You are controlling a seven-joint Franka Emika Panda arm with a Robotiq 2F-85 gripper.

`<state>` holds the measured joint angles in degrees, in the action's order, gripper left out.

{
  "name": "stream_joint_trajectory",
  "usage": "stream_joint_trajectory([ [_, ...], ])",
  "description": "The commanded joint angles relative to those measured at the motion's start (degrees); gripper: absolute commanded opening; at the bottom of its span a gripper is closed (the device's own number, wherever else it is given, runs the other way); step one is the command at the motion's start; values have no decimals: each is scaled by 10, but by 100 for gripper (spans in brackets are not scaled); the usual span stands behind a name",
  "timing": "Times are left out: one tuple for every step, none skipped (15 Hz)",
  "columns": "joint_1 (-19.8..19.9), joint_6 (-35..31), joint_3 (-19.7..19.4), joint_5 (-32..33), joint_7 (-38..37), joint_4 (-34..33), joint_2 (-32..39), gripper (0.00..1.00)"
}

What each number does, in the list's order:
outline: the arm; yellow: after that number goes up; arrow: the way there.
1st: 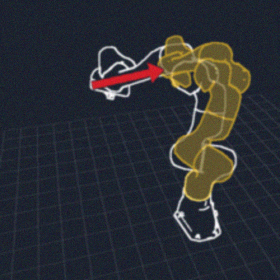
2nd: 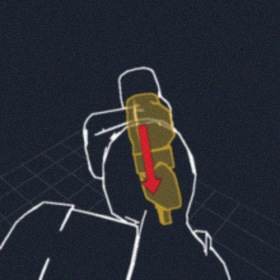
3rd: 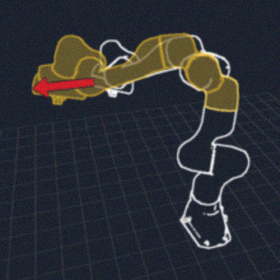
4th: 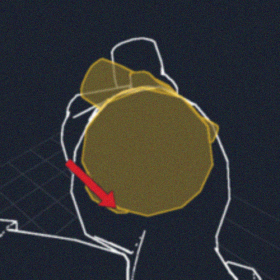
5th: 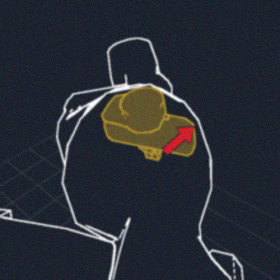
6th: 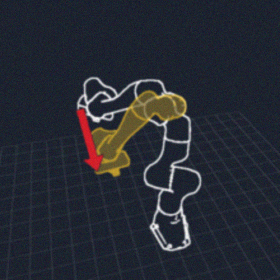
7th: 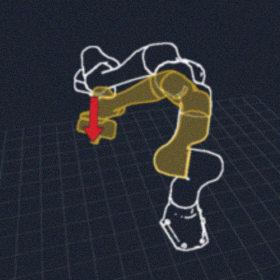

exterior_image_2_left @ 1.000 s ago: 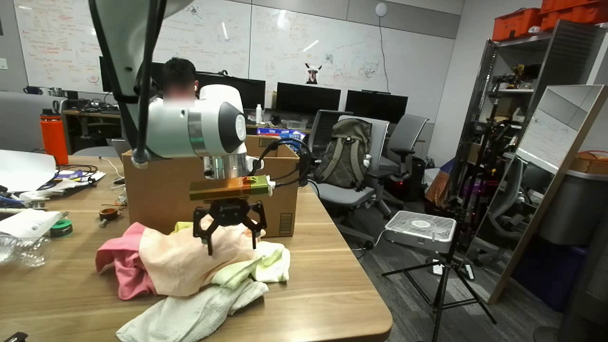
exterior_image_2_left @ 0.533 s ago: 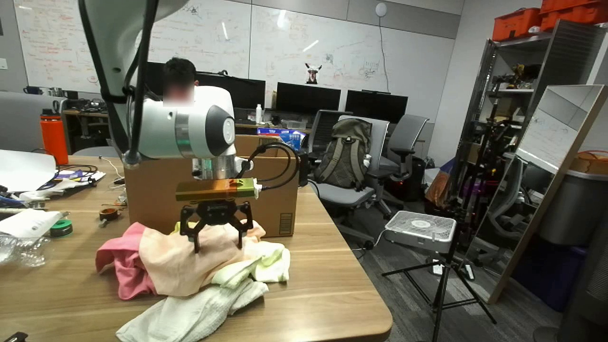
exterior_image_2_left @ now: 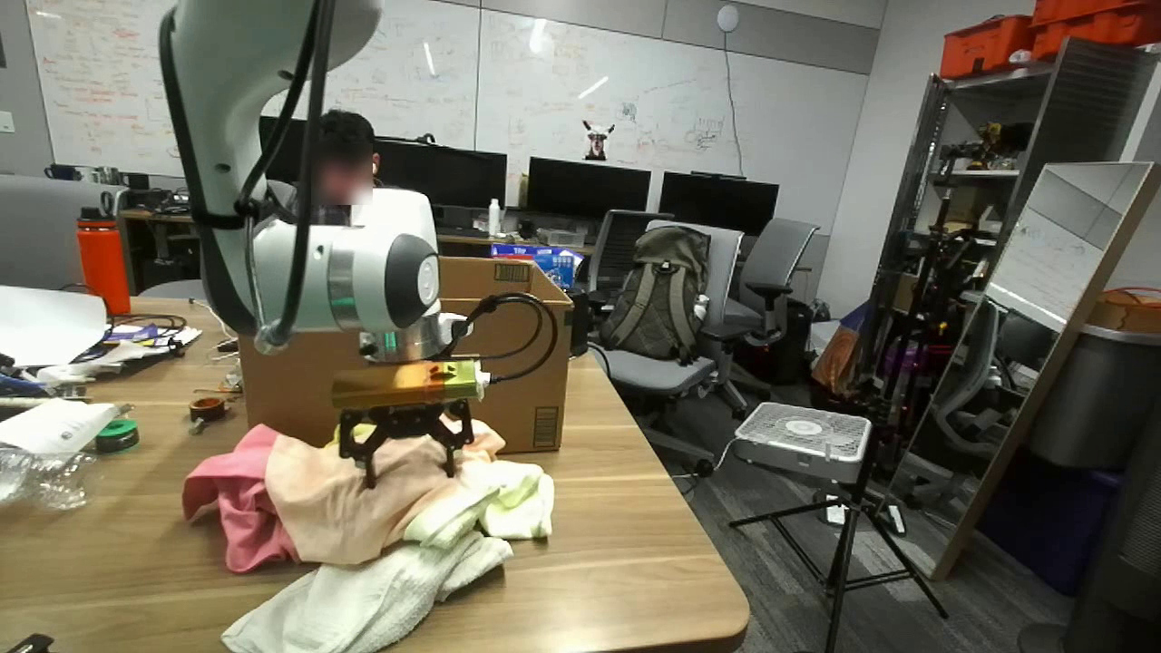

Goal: Pick up the clothes from the table and put them in the box

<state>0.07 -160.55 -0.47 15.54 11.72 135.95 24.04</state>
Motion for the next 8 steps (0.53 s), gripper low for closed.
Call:
stream_joint_trajectory([
  [-18,-41,-19,17,-11,-22,33,100],
  [-21,-46,-25,20,-12,-26,39,100],
  [-26,-50,-31,24,-15,-30,43,100],
  [-29,-53,-36,26,-16,-35,48,100],
  [-36,-50,-45,31,-22,-37,48,100],
  [-41,-49,-51,34,-27,-39,49,75],
  [-46,-52,-56,36,-33,-42,50,73],
  [-49,-52,-59,36,-38,-44,48,66],
])
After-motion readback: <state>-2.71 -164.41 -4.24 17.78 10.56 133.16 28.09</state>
